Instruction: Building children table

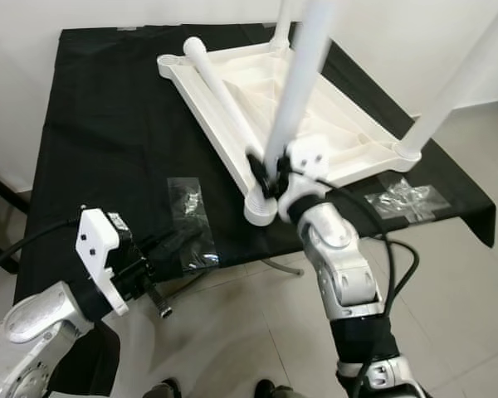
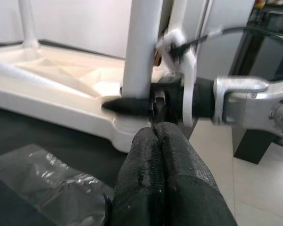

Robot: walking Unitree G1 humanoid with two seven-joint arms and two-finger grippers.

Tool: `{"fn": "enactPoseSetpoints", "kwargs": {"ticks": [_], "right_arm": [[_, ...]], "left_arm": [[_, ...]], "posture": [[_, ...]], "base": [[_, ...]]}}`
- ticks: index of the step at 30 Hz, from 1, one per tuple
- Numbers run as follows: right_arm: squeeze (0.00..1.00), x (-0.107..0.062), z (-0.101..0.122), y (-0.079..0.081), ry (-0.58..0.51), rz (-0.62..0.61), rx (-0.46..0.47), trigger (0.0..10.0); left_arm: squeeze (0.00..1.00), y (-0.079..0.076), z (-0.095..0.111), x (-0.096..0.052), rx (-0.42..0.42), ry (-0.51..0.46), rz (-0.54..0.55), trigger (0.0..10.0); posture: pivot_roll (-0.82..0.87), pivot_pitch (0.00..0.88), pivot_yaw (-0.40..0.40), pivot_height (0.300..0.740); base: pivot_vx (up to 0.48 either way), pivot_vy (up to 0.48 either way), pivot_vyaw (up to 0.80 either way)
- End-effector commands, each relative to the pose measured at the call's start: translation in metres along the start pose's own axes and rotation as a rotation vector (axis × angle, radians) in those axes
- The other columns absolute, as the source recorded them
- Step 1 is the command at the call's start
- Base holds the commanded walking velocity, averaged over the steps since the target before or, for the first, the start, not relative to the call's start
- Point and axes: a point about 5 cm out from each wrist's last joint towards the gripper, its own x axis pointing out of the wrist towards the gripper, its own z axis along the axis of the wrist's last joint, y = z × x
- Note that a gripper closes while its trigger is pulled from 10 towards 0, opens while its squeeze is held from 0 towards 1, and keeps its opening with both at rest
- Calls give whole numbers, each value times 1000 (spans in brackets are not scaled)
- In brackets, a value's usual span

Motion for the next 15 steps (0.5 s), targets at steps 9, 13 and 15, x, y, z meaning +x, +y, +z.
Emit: {"fn": "enactPoseSetpoints", "kwargs": {"ticks": [9, 13, 15], "right_arm": [[0, 11, 55, -28, -174, 486, -153, 10000], [0, 11, 56, -39, -138, 652, -225, 10000], [0, 12, 55, -47, -89, 746, -265, 10000]], "left_arm": [[0, -5, 0, 2, -1, 0, -16, 10000], [0, -7, 1, 0, 1, 7, -14, 10000], [0, -9, 3, -2, 4, 15, -7, 10000]], "posture": [[111, 303, -119, 740], [131, 326, -118, 740], [148, 346, -114, 740]], "base": [[0, 0, 0], [0, 0, 0], [0, 0, 0]]}}
